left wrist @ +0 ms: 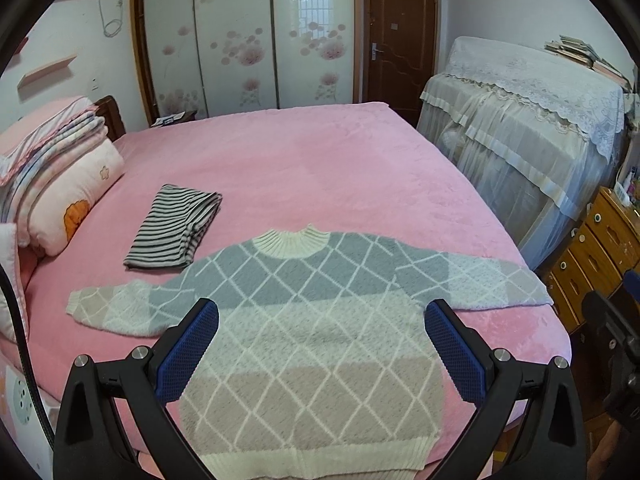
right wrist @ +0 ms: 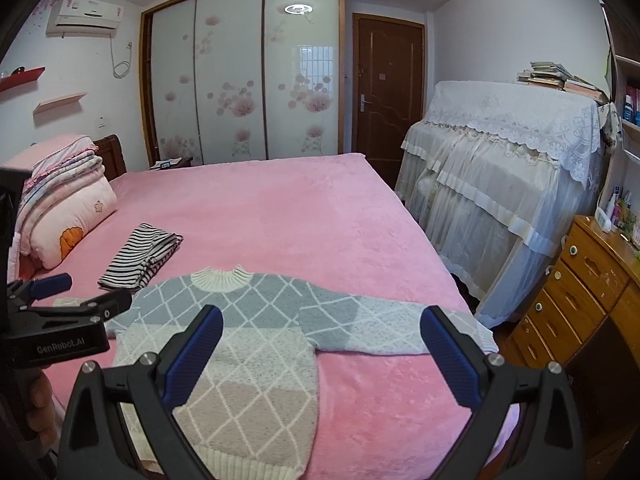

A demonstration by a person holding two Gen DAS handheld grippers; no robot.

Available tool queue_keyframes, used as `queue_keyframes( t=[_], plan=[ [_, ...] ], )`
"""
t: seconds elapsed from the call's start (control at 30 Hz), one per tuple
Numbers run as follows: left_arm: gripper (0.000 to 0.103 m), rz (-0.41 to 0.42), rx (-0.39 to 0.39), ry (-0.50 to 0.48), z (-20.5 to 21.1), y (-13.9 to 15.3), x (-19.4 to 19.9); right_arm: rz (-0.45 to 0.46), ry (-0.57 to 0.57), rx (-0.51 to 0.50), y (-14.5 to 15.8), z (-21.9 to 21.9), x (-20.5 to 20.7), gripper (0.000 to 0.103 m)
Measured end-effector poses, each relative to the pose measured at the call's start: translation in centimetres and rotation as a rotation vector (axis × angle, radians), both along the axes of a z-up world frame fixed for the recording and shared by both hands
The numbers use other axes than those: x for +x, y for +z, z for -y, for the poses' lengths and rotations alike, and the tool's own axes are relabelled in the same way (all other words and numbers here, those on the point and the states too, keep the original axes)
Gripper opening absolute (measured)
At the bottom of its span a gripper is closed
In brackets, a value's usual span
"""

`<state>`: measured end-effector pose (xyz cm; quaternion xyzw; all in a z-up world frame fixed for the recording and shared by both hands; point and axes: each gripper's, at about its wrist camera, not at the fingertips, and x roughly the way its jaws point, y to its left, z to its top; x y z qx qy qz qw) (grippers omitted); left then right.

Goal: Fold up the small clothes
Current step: 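Move the right tool to the sweater's sleeve cuff and grasp it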

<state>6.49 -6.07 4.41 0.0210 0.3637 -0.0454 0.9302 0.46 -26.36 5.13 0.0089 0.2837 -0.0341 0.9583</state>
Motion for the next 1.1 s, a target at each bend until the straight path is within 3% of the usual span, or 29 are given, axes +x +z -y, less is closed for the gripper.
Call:
queue_keyframes(
  t=[0.27, 0.53, 0.67, 0.87, 1.1],
  plan=[
    [0.102, 0.041, 0.042, -0.031, 3.5, 0.0, 1.8, -0.031, -0.049, 0.041, -1.6, 3.3, 1.1, 0.1],
    [0.102, 0.062, 0.095, -0.101, 7.7, -2.0, 4.4, -0.065, -0.166, 0.034, -3.9, 7.4, 3.0, 0.1],
    [0.102, 0.062, 0.119, -0.128, 10.3, -4.4, 6.2, -0.09, -0.25, 0.069, -5.6, 12.1, 4.0, 0.1],
    [0.101, -0.058, 0.1, -0.145, 13.2, -10.2, 10.5, -0.146, -0.369, 0.135, -9.1, 19.3, 5.2, 0.095],
    [0.1, -0.125, 0.074, -0.139, 17.2, -16.3, 14.3, -0.247, -0.451, 0.254, -15.5, 25.5, 6.8, 0.092]
  ],
)
